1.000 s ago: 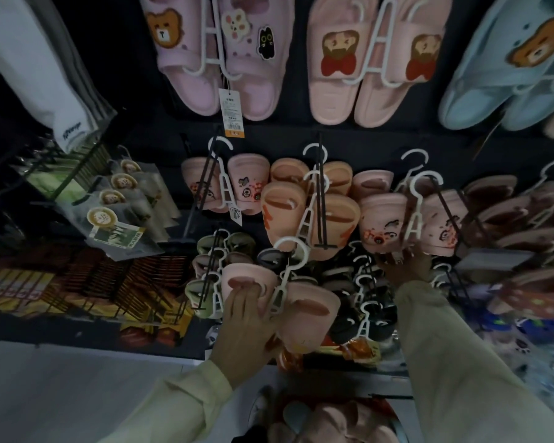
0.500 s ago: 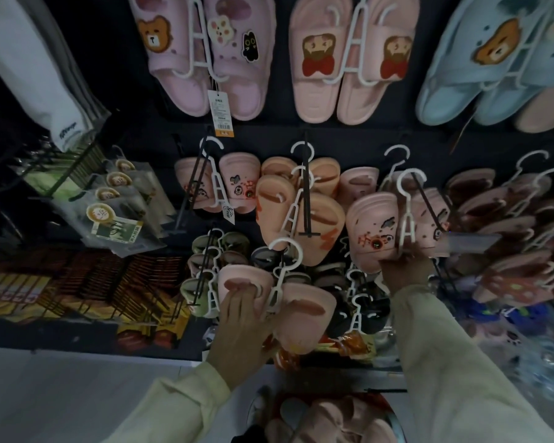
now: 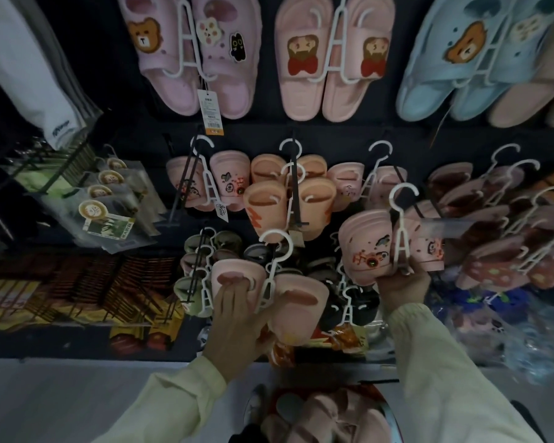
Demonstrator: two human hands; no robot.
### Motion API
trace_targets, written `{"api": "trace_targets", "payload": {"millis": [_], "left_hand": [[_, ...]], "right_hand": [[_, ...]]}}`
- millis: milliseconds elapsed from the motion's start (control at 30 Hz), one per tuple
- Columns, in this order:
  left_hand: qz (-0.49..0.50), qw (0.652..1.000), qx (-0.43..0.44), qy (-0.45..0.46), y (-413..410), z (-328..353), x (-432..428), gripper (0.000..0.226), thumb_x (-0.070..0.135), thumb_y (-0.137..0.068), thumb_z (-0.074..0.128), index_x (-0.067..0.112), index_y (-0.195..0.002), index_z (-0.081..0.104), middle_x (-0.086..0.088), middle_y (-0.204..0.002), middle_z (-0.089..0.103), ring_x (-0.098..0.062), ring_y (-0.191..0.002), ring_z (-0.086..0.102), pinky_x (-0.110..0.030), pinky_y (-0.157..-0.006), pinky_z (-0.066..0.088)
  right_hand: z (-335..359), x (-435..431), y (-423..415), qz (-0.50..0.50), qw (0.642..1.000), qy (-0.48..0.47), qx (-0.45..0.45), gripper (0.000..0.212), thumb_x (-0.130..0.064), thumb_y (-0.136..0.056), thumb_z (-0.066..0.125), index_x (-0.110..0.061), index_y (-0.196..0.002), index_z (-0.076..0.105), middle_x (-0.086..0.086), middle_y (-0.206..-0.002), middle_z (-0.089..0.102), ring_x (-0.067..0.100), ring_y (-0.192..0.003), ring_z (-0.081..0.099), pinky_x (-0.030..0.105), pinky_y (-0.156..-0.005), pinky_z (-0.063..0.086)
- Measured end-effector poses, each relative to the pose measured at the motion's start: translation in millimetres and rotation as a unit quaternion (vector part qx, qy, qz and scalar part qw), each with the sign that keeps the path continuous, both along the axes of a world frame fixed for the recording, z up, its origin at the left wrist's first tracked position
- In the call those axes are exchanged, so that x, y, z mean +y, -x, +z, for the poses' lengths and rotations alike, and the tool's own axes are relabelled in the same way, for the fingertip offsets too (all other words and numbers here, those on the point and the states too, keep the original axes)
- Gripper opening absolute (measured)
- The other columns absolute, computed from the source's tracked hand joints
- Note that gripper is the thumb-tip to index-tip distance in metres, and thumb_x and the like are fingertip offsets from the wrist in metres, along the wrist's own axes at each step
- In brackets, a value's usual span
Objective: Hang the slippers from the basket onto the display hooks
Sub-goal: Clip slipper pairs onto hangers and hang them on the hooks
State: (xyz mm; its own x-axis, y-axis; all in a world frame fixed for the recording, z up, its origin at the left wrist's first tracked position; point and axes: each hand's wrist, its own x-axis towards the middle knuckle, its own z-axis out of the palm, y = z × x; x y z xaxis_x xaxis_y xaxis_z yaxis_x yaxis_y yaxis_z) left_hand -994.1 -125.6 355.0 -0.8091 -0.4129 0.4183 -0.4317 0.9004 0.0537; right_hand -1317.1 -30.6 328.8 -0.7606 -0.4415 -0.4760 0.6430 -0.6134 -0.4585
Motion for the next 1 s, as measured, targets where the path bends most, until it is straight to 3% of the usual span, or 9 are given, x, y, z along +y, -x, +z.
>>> {"api": "trace_targets", "payload": {"millis": [133,200,267,333,433,567,700,867,1000], "left_hand": [[0.017,1.000,-0.006,0.010,0,4,1,0.100,0.049,-0.052,0.091,0.037,-0.139,0.045,-0.021,-0.118,0.041,-0.040,-0.110,0.042,-0.055,-0.090,0.035],[0.021,1.000,-0.009,0.009,0,3,1,0.100,0.049,-0.053,0.091,0.036,-0.140,0.044,-0.023,-0.118,0.042,-0.041,-0.111,0.042,-0.055,-0.091,0.033],[0.025,1.000,-0.014,0.001,-1,2,0,0.099,0.049,-0.057,0.090,0.037,-0.143,0.043,-0.024,-0.118,0.042,-0.043,-0.113,0.043,-0.056,-0.092,0.032],[0.028,0.999,-0.020,-0.009,-2,0,1,0.097,0.050,-0.060,0.089,0.038,-0.144,0.042,-0.025,-0.119,0.043,-0.044,-0.114,0.043,-0.056,-0.092,0.032],[0.033,0.999,-0.024,-0.015,-2,0,0,0.097,0.049,-0.061,0.088,0.038,-0.145,0.042,-0.026,-0.120,0.044,-0.045,-0.114,0.045,-0.058,-0.094,0.036],[0.045,0.998,-0.032,-0.017,-3,0,-1,0.106,0.053,-0.061,0.087,0.038,-0.150,0.031,-0.029,-0.119,0.045,-0.047,-0.111,0.048,-0.060,-0.091,0.042],[0.071,0.995,-0.066,-0.032,-4,-5,-2,0.100,0.052,-0.061,0.087,0.038,-0.149,0.041,-0.031,-0.120,0.048,-0.049,-0.113,0.050,-0.060,-0.093,0.039],[0.090,0.991,-0.093,-0.034,-7,-9,-3,0.100,0.056,-0.061,0.085,0.040,-0.149,0.040,-0.030,-0.121,0.047,-0.049,-0.114,0.049,-0.057,-0.093,0.036],[0.102,0.991,-0.076,-0.042,-13,-7,-1,0.102,0.054,-0.058,0.087,0.039,-0.148,0.041,-0.030,-0.121,0.045,-0.047,-0.112,0.049,-0.056,-0.090,0.038]], "right_hand": [[-3,15,-5,-0.012,1.000,-0.001,-0.002,0.023,-0.023,-0.066,0.062,-0.020,-0.086,0.073,-0.003,-0.089,0.070,0.015,-0.092,0.065,0.032,-0.113,0.036],[-2,21,-10,-0.001,1.000,-0.004,-0.003,0.016,-0.022,-0.065,0.064,-0.020,-0.076,0.076,-0.005,-0.082,0.070,0.011,-0.085,0.064,0.026,-0.106,0.038],[3,25,-17,0.010,1.000,-0.006,0.008,0.020,-0.021,-0.068,0.066,-0.020,-0.085,0.077,-0.004,-0.084,0.073,0.012,-0.085,0.067,0.027,-0.089,0.048],[9,29,-26,0.011,1.000,-0.024,0.009,0.030,-0.021,-0.082,0.058,-0.018,-0.109,0.071,0.003,-0.098,0.074,0.018,-0.091,0.071,0.037,-0.080,0.054],[14,37,-35,0.007,0.999,-0.037,-0.012,0.051,-0.026,-0.075,0.060,-0.017,-0.125,0.064,0.009,-0.120,0.070,0.025,-0.108,0.067,0.044,-0.090,0.052],[13,46,-41,-0.009,0.999,-0.029,-0.030,0.061,-0.023,-0.075,0.062,-0.016,-0.136,0.058,0.011,-0.130,0.065,0.027,-0.121,0.061,0.047,-0.107,0.043],[9,56,-46,-0.011,0.999,-0.016,-0.036,0.043,-0.023,-0.095,0.050,-0.014,-0.136,0.058,0.012,-0.130,0.065,0.028,-0.124,0.059,0.047,-0.107,0.042],[4,70,-51,0.007,0.999,0.009,-0.035,0.044,-0.027,-0.098,0.047,-0.015,-0.140,0.055,0.013,-0.137,0.060,0.031,-0.129,0.055,0.051,-0.115,0.034],[14,76,-65,0.016,1.000,0.005,-0.020,0.057,-0.021,-0.081,0.064,-0.013,-0.137,0.057,0.014,-0.137,0.060,0.030,-0.126,0.058,0.048,-0.110,0.039]]}}
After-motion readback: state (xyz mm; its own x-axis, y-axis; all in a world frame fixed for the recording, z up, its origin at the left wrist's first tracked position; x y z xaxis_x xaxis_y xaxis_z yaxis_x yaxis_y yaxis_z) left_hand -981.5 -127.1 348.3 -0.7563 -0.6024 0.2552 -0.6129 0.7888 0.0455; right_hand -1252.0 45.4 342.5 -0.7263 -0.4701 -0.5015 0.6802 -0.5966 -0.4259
